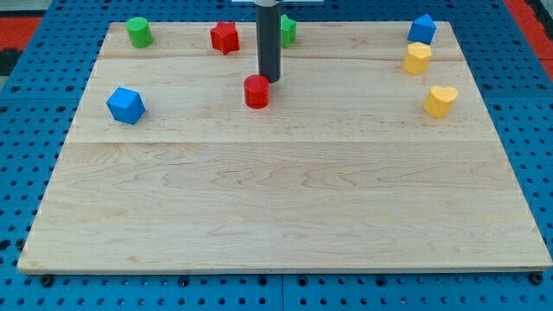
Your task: Place the red circle at the center of the board
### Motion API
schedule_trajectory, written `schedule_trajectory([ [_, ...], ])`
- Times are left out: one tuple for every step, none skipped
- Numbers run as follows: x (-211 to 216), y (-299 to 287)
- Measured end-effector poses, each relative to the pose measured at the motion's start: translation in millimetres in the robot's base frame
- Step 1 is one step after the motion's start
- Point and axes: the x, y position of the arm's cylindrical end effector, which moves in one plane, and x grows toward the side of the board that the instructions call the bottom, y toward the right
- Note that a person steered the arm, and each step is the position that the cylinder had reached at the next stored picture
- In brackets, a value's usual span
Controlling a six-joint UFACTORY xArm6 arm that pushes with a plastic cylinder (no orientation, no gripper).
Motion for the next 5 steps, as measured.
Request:
schedule_trajectory([
  [-2, -17],
  [-4, -49],
  [-7, -75],
  [12, -38],
  [35, 38],
])
